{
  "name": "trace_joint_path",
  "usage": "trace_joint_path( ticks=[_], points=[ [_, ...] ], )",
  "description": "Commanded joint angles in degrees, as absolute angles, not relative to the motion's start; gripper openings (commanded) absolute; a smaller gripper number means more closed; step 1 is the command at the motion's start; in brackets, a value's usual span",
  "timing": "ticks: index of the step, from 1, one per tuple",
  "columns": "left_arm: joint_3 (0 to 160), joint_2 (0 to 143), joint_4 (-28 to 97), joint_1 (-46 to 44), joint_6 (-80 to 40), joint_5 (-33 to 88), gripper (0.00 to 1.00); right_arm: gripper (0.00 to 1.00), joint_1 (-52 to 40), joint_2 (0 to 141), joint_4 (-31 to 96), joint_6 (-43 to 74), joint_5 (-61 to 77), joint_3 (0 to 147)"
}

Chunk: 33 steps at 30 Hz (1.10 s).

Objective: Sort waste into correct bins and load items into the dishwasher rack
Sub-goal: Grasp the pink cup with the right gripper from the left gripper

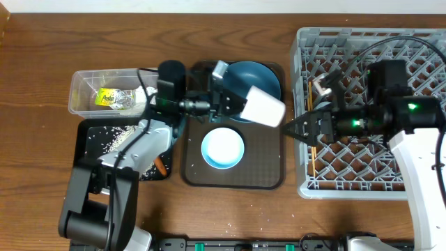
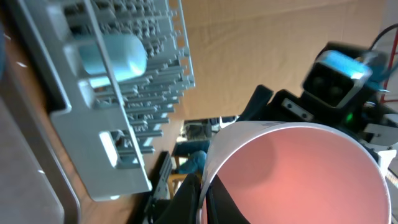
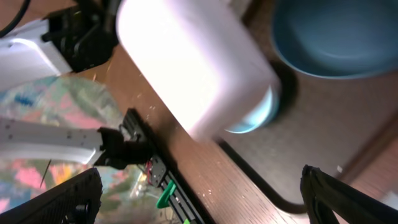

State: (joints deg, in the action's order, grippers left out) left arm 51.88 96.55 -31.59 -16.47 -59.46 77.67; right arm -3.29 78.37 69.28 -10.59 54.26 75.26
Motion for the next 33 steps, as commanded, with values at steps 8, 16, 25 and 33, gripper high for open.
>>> trace_joint_path(
  ticks=[8, 16, 25, 33],
  points=[
    [52.7, 96.1, -43.6, -19.7, -69.8, 77.4, 0.06, 0.99, -11.1, 78.4, 66.3, -11.6, 49.3, 75.9],
    [52.7, 96.1, -51.8, -19.7, -75.5, 80.2, 0.06, 0.99, -11.9, 78.4, 65.2, -11.6, 48.9, 75.9],
    [51.6, 96.1, -51.8, -19.9, -73.8, 82.7, 0.06, 0.99, -11.8, 78.4, 60.7, -9.9, 48.9, 75.9],
    [51.5, 96.1, -51.7, -20.0, -70.5, 82.7, 0.07, 0.89, -11.8, 78.4, 60.2, -9.9, 50.5, 75.9]
  ],
)
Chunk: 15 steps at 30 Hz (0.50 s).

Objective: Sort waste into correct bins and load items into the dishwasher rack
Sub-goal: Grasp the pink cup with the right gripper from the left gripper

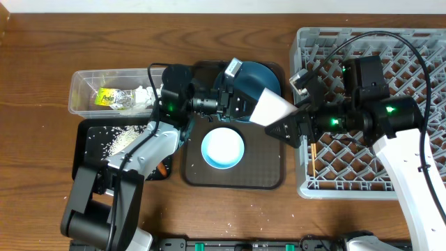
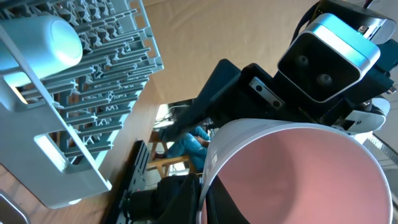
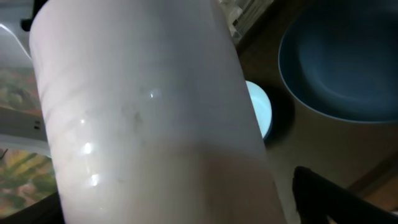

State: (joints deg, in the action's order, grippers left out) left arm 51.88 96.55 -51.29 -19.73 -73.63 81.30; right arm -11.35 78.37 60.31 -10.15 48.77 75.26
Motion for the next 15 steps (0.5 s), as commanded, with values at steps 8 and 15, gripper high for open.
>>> trace_joint_path(
  ticks=[8, 15],
  points=[
    [51.5, 96.1, -45.2, -20.0, -64.9, 81.4, 0.06, 0.77, -11.8, 78.4, 60.0, -9.9, 51.1, 75.9],
    [51.5, 96.2, -43.5, -20.0, -63.2, 79.9, 0.07, 0.72, -11.8, 78.4, 60.4, -9.9, 51.0, 75.9]
  ],
)
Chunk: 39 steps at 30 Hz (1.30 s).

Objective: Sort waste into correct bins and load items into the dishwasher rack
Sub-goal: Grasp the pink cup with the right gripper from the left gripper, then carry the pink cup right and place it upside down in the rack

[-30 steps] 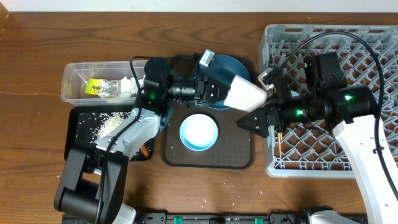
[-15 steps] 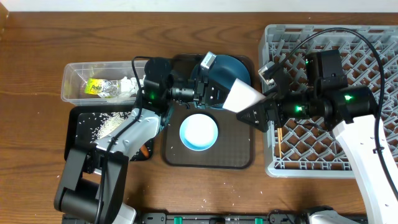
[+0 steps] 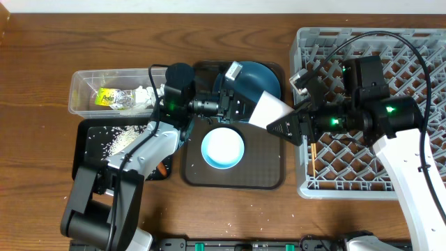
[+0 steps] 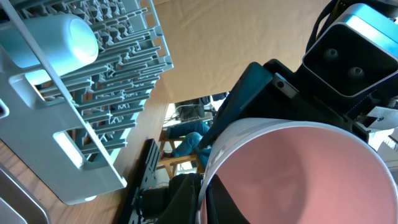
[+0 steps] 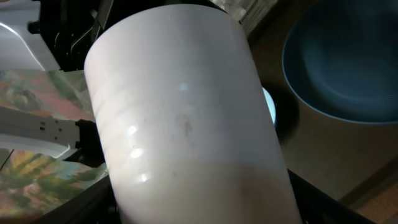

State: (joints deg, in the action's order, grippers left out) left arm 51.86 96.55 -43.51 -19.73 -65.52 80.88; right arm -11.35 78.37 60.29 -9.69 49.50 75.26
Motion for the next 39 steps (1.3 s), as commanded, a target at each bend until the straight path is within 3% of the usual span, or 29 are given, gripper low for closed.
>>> trace_joint_path(
  ticks=[1, 7, 22, 26, 28, 31, 36, 39],
  points=[
    [51.5, 96.2, -43.5, -19.9, -63.2, 79.5, 0.07, 0.7, -11.8, 78.4, 60.5, -9.9, 51.0, 75.9],
    [51.4, 96.2, -43.4, -20.0, -61.5, 79.0, 0.11, 0.53, -11.8, 78.4, 60.9, -9.9, 49.4, 75.9],
    [50.9, 96.2, -20.4, -20.0, -43.2, 78.3, 0.15, 0.49, -11.8, 78.4, 60.0, -9.9, 48.1, 75.9],
    [50.9, 96.2, -20.4, -19.6, -43.2, 73.4, 0.23, 0.36, -11.5, 78.3, 61.1, -9.9, 44.9, 75.9],
    [50.9, 96.2, -20.4, -19.0, -43.2, 70.2, 0.25, 0.35, -10.9, 78.1, 62.3, -9.6, 43.1, 75.9],
    [50.9, 96.2, -19.1, -17.6, -42.4, 65.3, 0.33, 0.33, -9.3, 77.1, 65.3, -6.6, 37.7, 75.9],
    [50.9, 96.2, -10.4, -15.0, -33.6, 58.3, 0.35, 0.23, -6.9, 73.8, 72.1, 0.6, 23.7, 76.0],
    [50.9, 96.2, -2.7, -14.1, -27.1, 51.2, 0.37, 0.22, -6.1, 71.6, 75.4, 6.8, 13.6, 76.0]
  ],
)
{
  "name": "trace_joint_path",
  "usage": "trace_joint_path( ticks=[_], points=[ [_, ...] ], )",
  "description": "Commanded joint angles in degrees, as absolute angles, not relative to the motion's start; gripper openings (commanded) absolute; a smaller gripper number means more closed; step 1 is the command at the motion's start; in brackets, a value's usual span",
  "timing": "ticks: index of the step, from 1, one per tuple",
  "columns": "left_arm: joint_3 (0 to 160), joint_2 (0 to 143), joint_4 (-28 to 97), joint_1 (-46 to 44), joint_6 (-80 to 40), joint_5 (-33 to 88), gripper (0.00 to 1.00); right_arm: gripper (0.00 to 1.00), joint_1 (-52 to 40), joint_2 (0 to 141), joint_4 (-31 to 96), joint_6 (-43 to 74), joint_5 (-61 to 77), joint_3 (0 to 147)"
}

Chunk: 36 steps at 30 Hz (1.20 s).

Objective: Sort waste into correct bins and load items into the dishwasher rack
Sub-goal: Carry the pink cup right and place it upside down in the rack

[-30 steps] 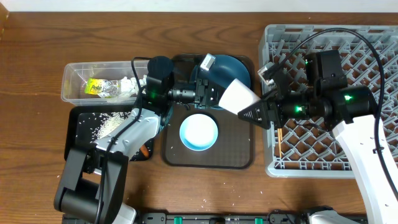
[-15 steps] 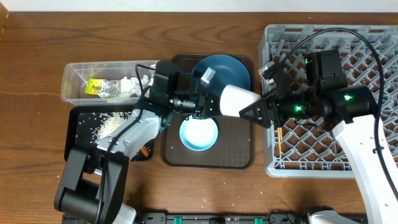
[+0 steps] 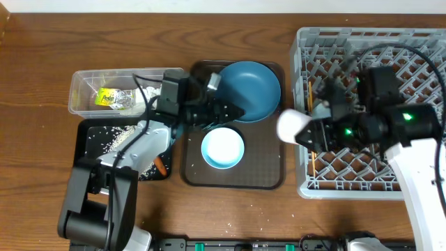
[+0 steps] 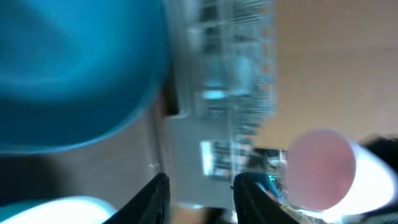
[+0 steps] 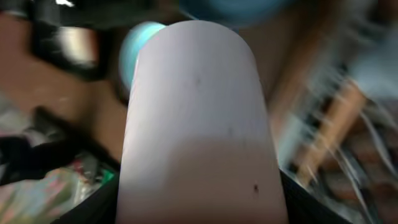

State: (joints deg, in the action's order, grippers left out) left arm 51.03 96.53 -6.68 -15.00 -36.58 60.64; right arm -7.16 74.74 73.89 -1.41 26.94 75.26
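Observation:
A white cup (image 3: 293, 125) lies sideways in the air at the left edge of the grey dishwasher rack (image 3: 418, 185), with my right gripper (image 3: 308, 131) shut on it. It fills the right wrist view as a white cup (image 5: 199, 124). My left gripper (image 3: 231, 111) is open and holds nothing, low over the brown tray (image 3: 233, 178) beside the big blue bowl (image 3: 251, 87). The blurred left wrist view shows its dark fingers (image 4: 152, 193) apart, the blue bowl (image 4: 74, 68) and the cup's pink inside (image 4: 320, 168) far off.
A small light-blue dish (image 3: 223, 148) sits on the brown tray. A clear bin (image 3: 87, 77) with wrappers stands at the far left, above a black tray (image 3: 87, 157) strewn with rice. A wooden stick (image 3: 315, 155) lies in the rack's left side.
My left gripper has let go of the white cup and now sits further left, open. The right gripper, shut on the cup, now holds it further right at the rack's edge.
First my left gripper held the cup over the tray's right side, with the right gripper open a little way off. Then the right jaws stood round the cup's closed end while the left still held it. Now the right alone holds it.

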Motion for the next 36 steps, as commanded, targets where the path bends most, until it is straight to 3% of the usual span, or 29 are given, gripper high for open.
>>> trace_joint_path(
  ticks=[1, 6, 15, 31, 33, 36],
  points=[
    [50.9, 96.2, 0.2, -14.0, -24.9, 48.0, 0.37, 0.22, -5.9, 70.8, 76.4, 8.4, 10.7, 76.0],
    [50.9, 96.2, 9.0, -13.9, -22.1, 35.7, 0.37, 0.22, -6.0, 69.3, 80.0, 12.3, 4.0, 76.0],
    [50.9, 96.2, 10.3, -13.9, -17.6, 27.6, 0.38, 0.23, -6.0, 69.8, 79.7, 15.5, 0.0, 71.5],
    [50.9, 96.1, 10.8, -13.9, -17.6, 29.6, 0.38, 0.25, -6.0, 69.8, 66.8, 15.9, 0.5, 57.1],
    [50.9, 96.1, 10.4, -13.9, -17.6, 31.3, 0.38, 0.34, -6.0, 69.8, 66.7, 15.9, 0.5, 57.1],
    [50.9, 96.1, 10.2, -13.9, -17.6, 31.5, 0.38, 0.6, -6.0, 69.8, 66.8, 15.8, 0.5, 57.1]
  ],
)
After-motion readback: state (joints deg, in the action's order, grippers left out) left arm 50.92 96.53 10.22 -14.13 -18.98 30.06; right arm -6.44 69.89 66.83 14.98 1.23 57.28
